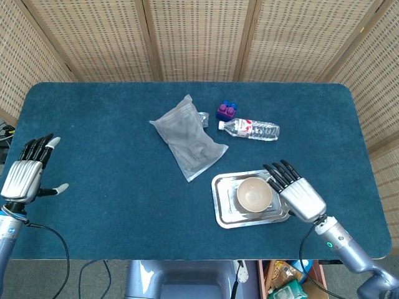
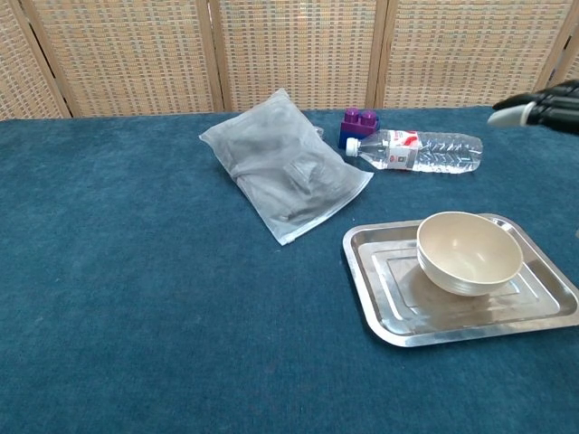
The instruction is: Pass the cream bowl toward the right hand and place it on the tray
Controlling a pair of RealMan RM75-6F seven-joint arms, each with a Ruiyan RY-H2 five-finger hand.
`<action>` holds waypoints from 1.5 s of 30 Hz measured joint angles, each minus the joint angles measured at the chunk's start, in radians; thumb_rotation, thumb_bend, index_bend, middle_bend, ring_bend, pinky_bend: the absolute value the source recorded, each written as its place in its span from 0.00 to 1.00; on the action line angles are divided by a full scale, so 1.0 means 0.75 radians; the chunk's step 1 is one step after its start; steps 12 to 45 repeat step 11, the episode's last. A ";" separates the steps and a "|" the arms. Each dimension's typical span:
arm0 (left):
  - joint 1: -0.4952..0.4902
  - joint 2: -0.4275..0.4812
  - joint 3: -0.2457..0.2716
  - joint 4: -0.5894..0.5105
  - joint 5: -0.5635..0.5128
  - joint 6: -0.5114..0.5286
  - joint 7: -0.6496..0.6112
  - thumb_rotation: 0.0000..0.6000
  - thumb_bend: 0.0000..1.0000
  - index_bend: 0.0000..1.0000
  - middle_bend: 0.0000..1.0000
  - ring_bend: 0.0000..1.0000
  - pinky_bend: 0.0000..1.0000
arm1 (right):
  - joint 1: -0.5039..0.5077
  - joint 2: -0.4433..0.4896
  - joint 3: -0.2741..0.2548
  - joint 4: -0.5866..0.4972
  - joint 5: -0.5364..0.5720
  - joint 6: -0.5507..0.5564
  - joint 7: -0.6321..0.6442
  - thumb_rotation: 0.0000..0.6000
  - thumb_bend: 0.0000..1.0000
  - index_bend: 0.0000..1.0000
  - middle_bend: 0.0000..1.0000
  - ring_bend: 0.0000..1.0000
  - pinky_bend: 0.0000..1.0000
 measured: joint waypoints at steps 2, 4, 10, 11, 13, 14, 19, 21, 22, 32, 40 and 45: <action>0.016 -0.006 0.008 -0.004 0.007 0.028 0.019 1.00 0.00 0.00 0.00 0.00 0.00 | -0.051 -0.002 0.017 -0.013 0.022 0.076 -0.003 1.00 0.00 0.00 0.00 0.00 0.00; 0.040 -0.015 0.020 -0.007 0.018 0.067 0.041 1.00 0.00 0.00 0.00 0.00 0.00 | -0.120 -0.011 0.039 -0.027 0.055 0.164 -0.007 1.00 0.00 0.00 0.00 0.00 0.00; 0.111 -0.036 0.064 0.001 0.072 0.154 0.063 1.00 0.00 0.00 0.00 0.00 0.00 | -0.289 -0.050 0.094 -0.090 0.176 0.313 -0.043 1.00 0.00 0.00 0.00 0.00 0.00; 0.115 -0.037 0.066 0.003 0.079 0.160 0.063 1.00 0.00 0.00 0.00 0.00 0.00 | -0.302 -0.054 0.099 -0.100 0.187 0.317 -0.051 1.00 0.00 0.00 0.00 0.00 0.00; 0.115 -0.037 0.066 0.003 0.079 0.160 0.063 1.00 0.00 0.00 0.00 0.00 0.00 | -0.302 -0.054 0.099 -0.100 0.187 0.317 -0.051 1.00 0.00 0.00 0.00 0.00 0.00; 0.115 -0.037 0.066 0.003 0.079 0.160 0.063 1.00 0.00 0.00 0.00 0.00 0.00 | -0.302 -0.054 0.099 -0.100 0.187 0.317 -0.051 1.00 0.00 0.00 0.00 0.00 0.00; 0.115 -0.037 0.066 0.003 0.079 0.160 0.063 1.00 0.00 0.00 0.00 0.00 0.00 | -0.302 -0.054 0.099 -0.100 0.187 0.317 -0.051 1.00 0.00 0.00 0.00 0.00 0.00; 0.115 -0.037 0.066 0.003 0.079 0.160 0.063 1.00 0.00 0.00 0.00 0.00 0.00 | -0.302 -0.054 0.099 -0.100 0.187 0.317 -0.051 1.00 0.00 0.00 0.00 0.00 0.00; 0.115 -0.037 0.066 0.003 0.079 0.160 0.063 1.00 0.00 0.00 0.00 0.00 0.00 | -0.302 -0.054 0.099 -0.100 0.187 0.317 -0.051 1.00 0.00 0.00 0.00 0.00 0.00; 0.115 -0.037 0.066 0.003 0.079 0.160 0.063 1.00 0.00 0.00 0.00 0.00 0.00 | -0.302 -0.054 0.099 -0.100 0.187 0.317 -0.051 1.00 0.00 0.00 0.00 0.00 0.00; 0.115 -0.037 0.066 0.003 0.079 0.160 0.063 1.00 0.00 0.00 0.00 0.00 0.00 | -0.302 -0.054 0.099 -0.100 0.187 0.317 -0.051 1.00 0.00 0.00 0.00 0.00 0.00; 0.115 -0.037 0.066 0.003 0.079 0.160 0.063 1.00 0.00 0.00 0.00 0.00 0.00 | -0.302 -0.054 0.099 -0.100 0.187 0.317 -0.051 1.00 0.00 0.00 0.00 0.00 0.00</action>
